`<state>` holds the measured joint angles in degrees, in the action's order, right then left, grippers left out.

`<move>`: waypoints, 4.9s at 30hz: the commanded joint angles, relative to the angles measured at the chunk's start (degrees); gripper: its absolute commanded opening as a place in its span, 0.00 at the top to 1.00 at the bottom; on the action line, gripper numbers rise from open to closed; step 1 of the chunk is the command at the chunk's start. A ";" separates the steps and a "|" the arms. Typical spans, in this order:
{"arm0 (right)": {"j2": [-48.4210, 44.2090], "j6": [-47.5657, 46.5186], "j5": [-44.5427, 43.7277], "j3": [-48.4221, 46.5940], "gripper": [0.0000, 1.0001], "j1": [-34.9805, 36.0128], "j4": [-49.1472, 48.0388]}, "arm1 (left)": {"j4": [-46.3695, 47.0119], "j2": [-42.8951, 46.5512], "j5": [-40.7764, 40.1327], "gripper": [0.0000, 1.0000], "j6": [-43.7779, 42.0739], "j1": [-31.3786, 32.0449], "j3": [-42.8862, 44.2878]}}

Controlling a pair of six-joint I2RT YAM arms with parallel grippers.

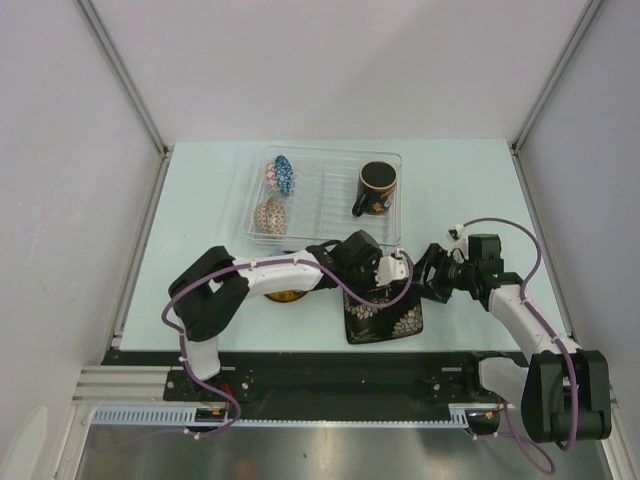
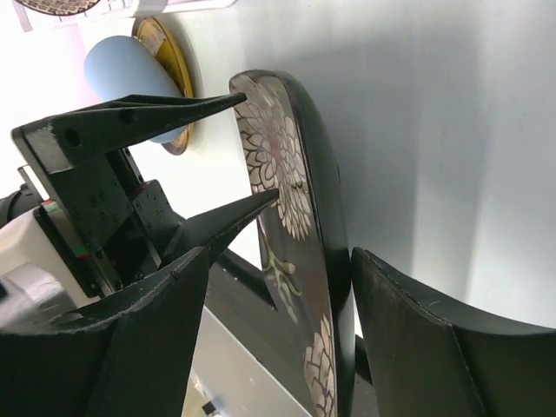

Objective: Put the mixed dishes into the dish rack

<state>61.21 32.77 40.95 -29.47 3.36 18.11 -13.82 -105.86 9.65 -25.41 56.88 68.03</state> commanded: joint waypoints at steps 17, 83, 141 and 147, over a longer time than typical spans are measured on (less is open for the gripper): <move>8.84 -0.34 -1.92 1.61 0.77 0.69 -4.13 | 2.31 2.77 1.16 0.27 1.50 -0.81 -0.35; -10.41 -13.70 -29.35 -42.07 1.00 7.98 2.72 | -12.28 -5.75 -10.18 0.52 21.19 -49.41 31.10; 17.78 -58.82 -57.80 -50.42 1.00 27.29 -21.00 | -15.44 -2.25 -2.53 0.91 19.35 -32.71 18.11; 22.90 -78.55 -65.65 -50.94 1.00 35.13 -32.25 | -14.74 -1.54 -3.15 0.92 19.26 -32.71 16.79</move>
<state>84.23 -30.35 -17.76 -74.37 34.70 6.74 -24.25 -110.43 1.54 -4.47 22.83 86.39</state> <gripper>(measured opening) 0.042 0.131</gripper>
